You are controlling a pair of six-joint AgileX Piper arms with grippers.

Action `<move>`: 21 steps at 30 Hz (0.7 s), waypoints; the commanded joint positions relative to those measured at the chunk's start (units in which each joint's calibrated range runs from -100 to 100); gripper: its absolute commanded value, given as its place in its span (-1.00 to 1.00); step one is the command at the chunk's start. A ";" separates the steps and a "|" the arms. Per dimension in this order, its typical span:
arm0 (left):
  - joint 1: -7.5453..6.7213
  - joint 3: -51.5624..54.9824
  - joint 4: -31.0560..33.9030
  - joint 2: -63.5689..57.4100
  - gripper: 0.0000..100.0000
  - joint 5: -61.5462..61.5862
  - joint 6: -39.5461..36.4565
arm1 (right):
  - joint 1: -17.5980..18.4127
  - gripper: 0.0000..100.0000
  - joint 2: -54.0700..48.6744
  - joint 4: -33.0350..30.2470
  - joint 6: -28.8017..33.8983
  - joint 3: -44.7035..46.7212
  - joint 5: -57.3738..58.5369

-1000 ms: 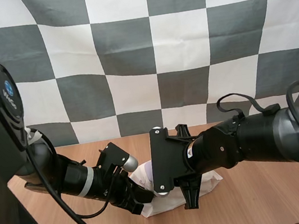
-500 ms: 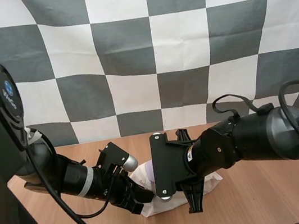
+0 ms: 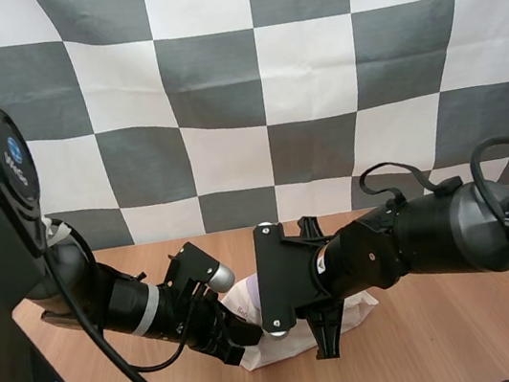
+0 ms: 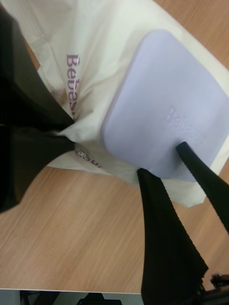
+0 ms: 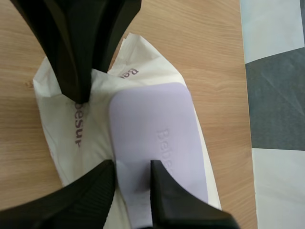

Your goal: Open the wet wipes lid

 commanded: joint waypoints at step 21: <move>-0.04 0.02 0.38 -0.02 -1.00 -0.08 0.95 | -0.48 -1.00 0.07 -1.98 2.86 0.06 -1.33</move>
